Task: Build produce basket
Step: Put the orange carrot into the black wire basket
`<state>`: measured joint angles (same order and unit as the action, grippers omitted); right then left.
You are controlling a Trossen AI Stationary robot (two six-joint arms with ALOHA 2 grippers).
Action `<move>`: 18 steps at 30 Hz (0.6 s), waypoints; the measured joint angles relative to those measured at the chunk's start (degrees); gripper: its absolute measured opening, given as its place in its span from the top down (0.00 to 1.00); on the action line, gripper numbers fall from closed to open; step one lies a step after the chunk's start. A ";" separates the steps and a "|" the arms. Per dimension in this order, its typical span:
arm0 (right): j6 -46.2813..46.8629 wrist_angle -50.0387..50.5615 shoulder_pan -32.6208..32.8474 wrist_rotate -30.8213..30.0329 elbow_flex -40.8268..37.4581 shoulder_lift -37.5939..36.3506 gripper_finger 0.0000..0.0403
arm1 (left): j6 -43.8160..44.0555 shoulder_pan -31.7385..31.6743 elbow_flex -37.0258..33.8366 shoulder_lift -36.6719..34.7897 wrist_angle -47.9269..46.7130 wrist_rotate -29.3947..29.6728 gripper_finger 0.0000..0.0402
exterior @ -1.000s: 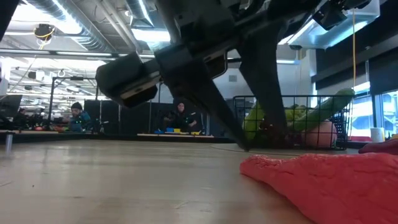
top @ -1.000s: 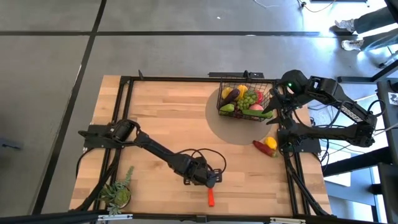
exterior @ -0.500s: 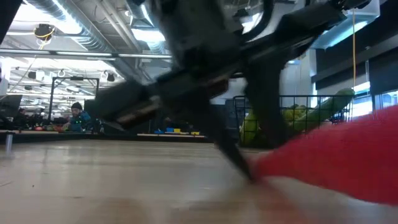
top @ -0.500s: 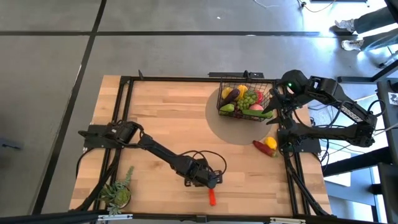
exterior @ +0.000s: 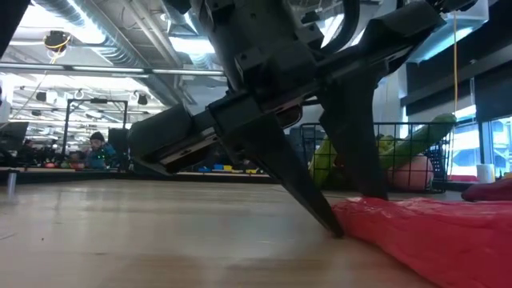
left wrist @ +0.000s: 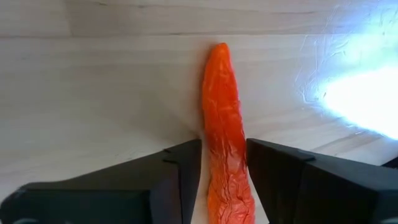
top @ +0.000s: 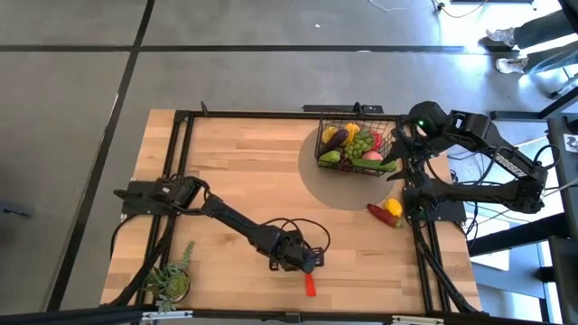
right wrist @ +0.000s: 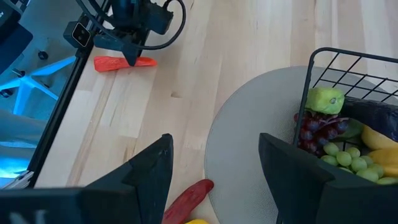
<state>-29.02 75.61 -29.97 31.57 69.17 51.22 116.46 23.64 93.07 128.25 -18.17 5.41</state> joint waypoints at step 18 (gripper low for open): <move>0.00 0.00 0.00 0.00 0.00 0.00 0.43 | -5.58 -0.07 -0.01 0.29 -0.18 6.75 0.97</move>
<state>-29.02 75.61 -29.98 31.57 69.17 51.22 110.88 23.57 93.06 128.54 -18.35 12.16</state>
